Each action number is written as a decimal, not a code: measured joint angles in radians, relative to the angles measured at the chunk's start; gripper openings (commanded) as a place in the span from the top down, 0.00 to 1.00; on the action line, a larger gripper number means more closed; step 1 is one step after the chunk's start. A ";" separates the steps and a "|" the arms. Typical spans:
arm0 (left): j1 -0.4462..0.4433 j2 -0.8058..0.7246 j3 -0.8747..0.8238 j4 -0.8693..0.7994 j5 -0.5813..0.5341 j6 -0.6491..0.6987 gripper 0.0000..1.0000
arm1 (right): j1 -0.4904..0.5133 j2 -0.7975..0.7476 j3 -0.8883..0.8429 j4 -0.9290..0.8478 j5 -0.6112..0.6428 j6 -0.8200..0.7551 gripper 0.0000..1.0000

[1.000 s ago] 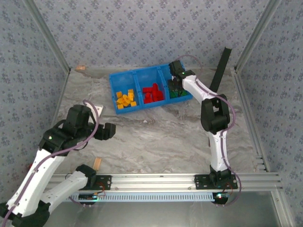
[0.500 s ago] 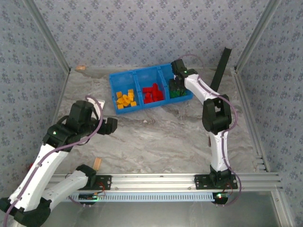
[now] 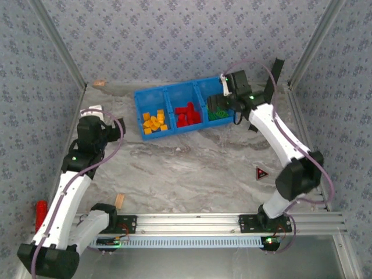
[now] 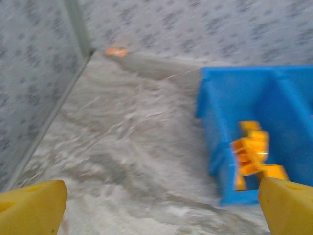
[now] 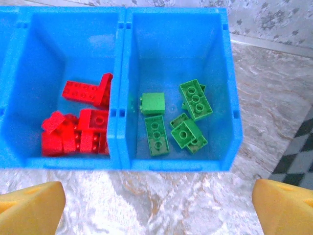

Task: Sort the legos into containers by color
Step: Reset both arms

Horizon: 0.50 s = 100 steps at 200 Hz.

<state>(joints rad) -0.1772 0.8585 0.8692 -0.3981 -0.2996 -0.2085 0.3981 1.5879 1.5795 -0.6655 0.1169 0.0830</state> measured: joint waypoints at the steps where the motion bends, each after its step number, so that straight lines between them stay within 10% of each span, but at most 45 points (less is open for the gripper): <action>1: 0.001 0.000 -0.004 0.003 -0.003 0.000 0.00 | 0.002 -0.010 -0.008 0.000 0.000 -0.002 0.00; 54: 0.054 0.114 -0.359 0.383 -0.158 0.024 0.00 | 0.015 -0.339 -0.293 0.029 0.052 -0.024 0.00; 100: 0.116 0.323 -0.517 0.800 -0.077 0.116 0.00 | -0.018 -0.609 -0.655 0.100 0.024 -0.016 0.00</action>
<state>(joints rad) -0.0616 1.1816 0.3523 0.4023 -0.3763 -0.0929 0.3801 0.9787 0.9245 -0.5655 0.1413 0.0666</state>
